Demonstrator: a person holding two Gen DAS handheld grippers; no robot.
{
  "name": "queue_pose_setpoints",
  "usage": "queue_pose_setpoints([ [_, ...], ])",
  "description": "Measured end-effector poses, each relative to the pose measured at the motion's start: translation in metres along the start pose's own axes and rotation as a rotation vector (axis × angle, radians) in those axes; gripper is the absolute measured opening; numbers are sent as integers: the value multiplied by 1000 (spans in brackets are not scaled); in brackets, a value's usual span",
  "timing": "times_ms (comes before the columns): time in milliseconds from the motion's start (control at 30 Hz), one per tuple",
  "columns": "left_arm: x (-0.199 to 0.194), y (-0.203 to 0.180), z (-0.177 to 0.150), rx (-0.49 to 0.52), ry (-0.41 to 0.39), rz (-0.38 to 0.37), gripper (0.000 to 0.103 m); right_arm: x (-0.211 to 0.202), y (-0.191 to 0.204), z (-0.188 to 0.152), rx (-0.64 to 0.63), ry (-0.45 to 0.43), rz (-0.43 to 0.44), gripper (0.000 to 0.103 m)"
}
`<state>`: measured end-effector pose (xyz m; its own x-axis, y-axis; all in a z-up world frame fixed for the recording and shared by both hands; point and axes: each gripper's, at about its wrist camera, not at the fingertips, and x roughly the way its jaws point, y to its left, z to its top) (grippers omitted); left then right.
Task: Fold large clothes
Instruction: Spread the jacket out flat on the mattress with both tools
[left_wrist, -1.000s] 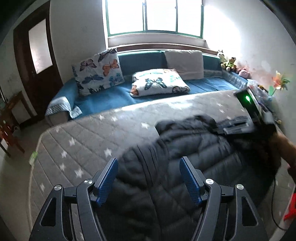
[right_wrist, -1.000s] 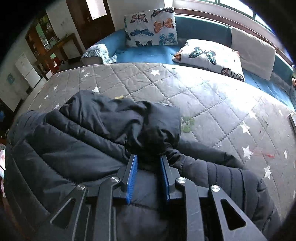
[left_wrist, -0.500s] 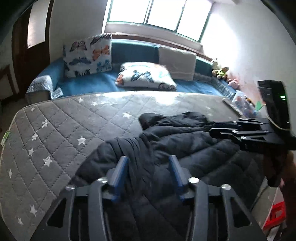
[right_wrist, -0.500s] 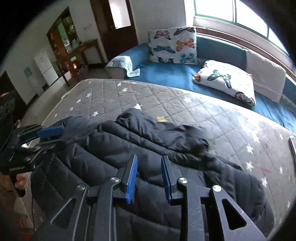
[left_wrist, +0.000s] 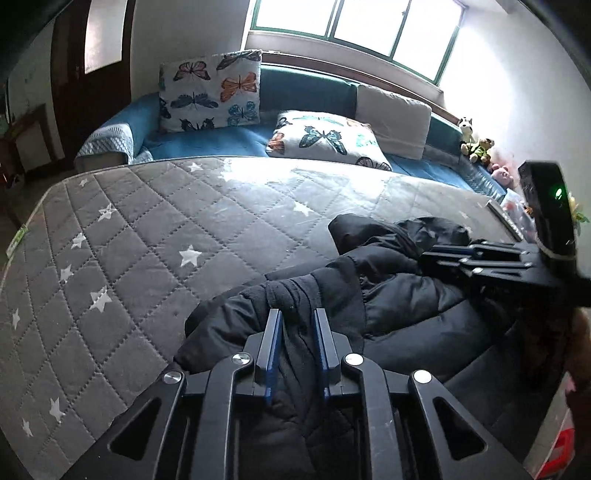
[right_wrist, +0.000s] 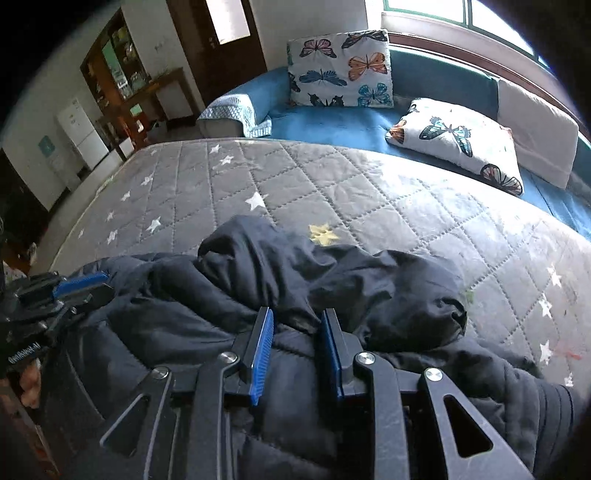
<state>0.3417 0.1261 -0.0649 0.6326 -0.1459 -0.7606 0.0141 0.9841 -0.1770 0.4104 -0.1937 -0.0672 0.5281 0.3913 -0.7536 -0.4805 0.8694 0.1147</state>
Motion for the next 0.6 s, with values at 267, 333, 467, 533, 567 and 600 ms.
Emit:
queue_pose_setpoints([
  [267, -3, -6, -4, 33, -25, 33, 21, -72, 33, -17, -83, -50, -10, 31],
  [333, -12, -9, -4, 35, -38, 45, 21, -89, 47, -31, -130, -39, -4, 31],
  [467, -54, -17, -5, 12, -100, 35, 21, -110, 59, -61, -156, 0, 28, 31],
  [533, -77, -25, -11, 25, -136, 2, 21, -115, 59, -70, -145, 11, 44, 31],
  [567, -85, -29, -13, 37, -143, -6, 21, -115, 58, -73, -136, 22, 51, 31],
  [600, -96, -39, -20, 65, -154, -16, 21, -116, 58, -78, -132, 32, 54, 31],
])
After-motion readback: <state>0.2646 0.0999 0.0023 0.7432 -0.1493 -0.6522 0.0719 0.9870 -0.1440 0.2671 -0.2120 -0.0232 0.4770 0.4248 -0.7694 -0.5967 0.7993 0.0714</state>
